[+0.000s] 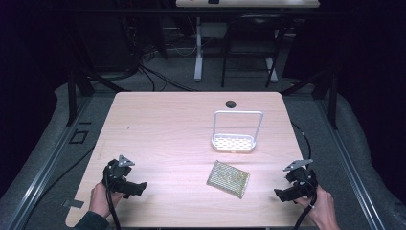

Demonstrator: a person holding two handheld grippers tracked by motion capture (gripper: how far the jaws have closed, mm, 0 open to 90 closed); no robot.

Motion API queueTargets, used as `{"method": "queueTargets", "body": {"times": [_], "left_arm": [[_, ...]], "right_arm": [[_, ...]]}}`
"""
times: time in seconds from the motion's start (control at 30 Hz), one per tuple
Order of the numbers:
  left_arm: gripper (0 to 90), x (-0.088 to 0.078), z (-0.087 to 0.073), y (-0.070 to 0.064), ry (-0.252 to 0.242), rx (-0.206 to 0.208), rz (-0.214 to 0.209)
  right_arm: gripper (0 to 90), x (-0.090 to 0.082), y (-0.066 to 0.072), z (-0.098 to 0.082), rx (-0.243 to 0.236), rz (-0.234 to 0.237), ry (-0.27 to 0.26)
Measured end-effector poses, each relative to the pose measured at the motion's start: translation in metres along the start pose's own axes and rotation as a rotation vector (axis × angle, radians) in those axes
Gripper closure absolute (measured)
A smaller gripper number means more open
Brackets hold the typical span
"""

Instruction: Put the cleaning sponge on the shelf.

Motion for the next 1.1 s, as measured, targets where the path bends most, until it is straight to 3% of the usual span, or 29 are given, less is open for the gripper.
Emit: {"method": "queueTargets", "body": {"times": [0.07, 0.37, 0.57, 0.7, 0.87, 1.1], "left_arm": [[0.0, 0.000, 0.000, 0.000, -0.001, -0.007, -0.002], [0.0, 0.001, 0.000, -0.001, 0.004, 0.005, -0.011], [0.0, 0.000, 0.001, -0.001, -0.009, -0.002, -0.014], [0.0, 0.001, 0.001, -0.002, -0.005, 0.003, -0.019], [0.0, 0.002, 0.001, 0.000, -0.004, 0.007, -0.018], [0.0, 0.003, 0.000, -0.002, -0.002, 0.011, -0.023]], "right_arm": [[4.2, -0.002, 0.002, 0.004, -0.028, -0.008, -0.011], [3.9, -0.004, 0.012, 0.019, -0.068, 0.009, -0.029], [0.8, -0.003, 0.024, 0.038, -0.102, 0.042, -0.043], [0.0, -0.001, 0.037, 0.052, -0.143, 0.096, -0.064], [0.0, 0.004, 0.053, 0.068, -0.219, 0.128, -0.080], [0.0, 0.016, 0.066, 0.081, -0.267, 0.165, -0.069]]}}
Point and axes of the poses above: each handheld gripper's, and its own axes: x roughly forward along the jaws, z roughly out of its top, y roughly to its left, the point moved 9 cm from there along x, roughly forward along the jaws, and after that the axes turned 13 degrees about -x, right-handed, at the moved point
